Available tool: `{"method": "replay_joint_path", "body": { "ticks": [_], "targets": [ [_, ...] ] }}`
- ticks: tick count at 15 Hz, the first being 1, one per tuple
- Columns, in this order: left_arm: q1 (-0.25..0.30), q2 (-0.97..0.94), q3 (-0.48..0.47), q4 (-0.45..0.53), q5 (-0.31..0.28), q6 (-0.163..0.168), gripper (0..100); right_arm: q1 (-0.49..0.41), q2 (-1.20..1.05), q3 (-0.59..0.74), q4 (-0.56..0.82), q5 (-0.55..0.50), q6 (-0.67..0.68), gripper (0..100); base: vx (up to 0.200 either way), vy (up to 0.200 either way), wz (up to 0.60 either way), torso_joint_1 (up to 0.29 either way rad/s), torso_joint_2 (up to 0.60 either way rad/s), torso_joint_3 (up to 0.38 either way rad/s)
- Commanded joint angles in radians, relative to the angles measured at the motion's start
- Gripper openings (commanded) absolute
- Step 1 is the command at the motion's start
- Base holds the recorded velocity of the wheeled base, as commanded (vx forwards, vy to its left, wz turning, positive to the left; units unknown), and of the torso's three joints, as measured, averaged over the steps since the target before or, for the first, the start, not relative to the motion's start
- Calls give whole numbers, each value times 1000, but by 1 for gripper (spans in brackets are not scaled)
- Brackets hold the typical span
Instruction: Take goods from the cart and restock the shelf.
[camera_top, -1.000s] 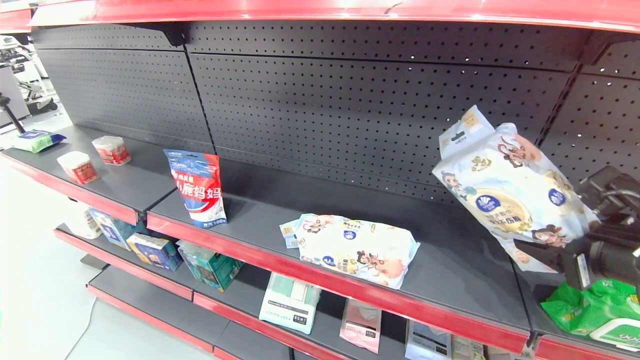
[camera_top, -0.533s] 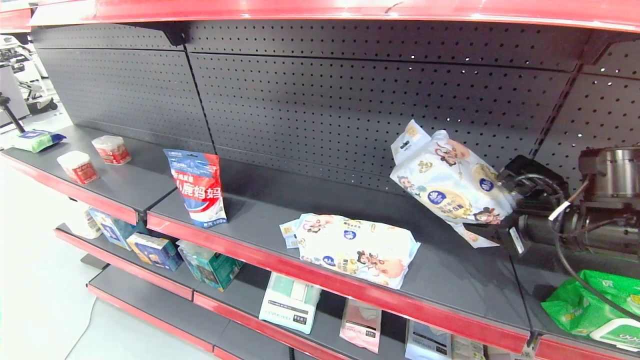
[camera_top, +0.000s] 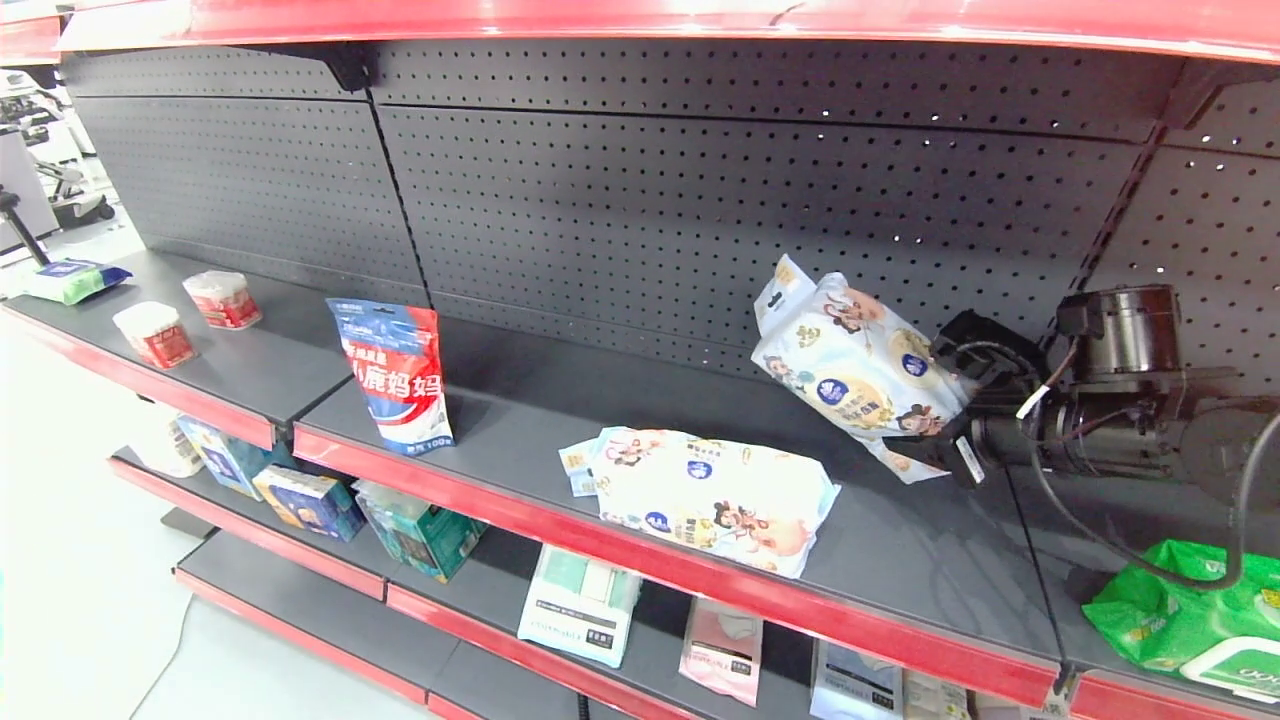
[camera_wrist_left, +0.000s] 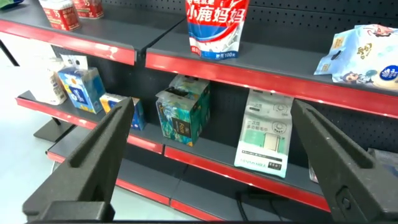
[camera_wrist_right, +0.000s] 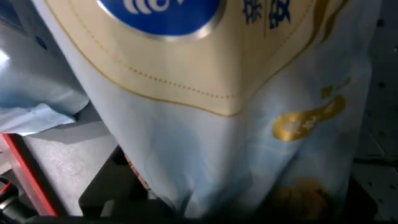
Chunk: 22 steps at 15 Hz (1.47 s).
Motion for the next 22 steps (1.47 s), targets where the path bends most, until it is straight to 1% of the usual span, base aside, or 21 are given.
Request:
{"method": "replay_joint_path", "body": {
  "ticks": [1, 5, 8, 13, 16, 22],
  "targets": [
    [0, 0, 0, 0, 1, 0, 100, 5, 52, -26, 1, -2, -1, 0, 0, 0, 0, 0, 0, 0],
    [0, 0, 0, 0, 1, 0, 100, 34, 107, -90, 16, -10, -10, 0, 0, 0, 0, 0, 0, 0],
    [0, 0, 0, 0, 1, 0, 100, 63, 114, -132, 91, -27, -13, 0, 0, 0, 0, 0, 0, 0],
    [0, 0, 0, 0, 1, 0, 100, 94, 126, -132, 94, -28, -22, 0, 0, 0, 0, 0, 0, 0],
    [0, 0, 0, 0, 1, 0, 100, 108, 126, -135, 129, -31, -22, 0, 0, 0, 0, 0, 0, 0],
    [0, 0, 0, 0, 1, 0, 100, 131, 118, -129, 145, -50, -19, 0, 0, 0, 0, 0, 0, 0]
  ]
}}
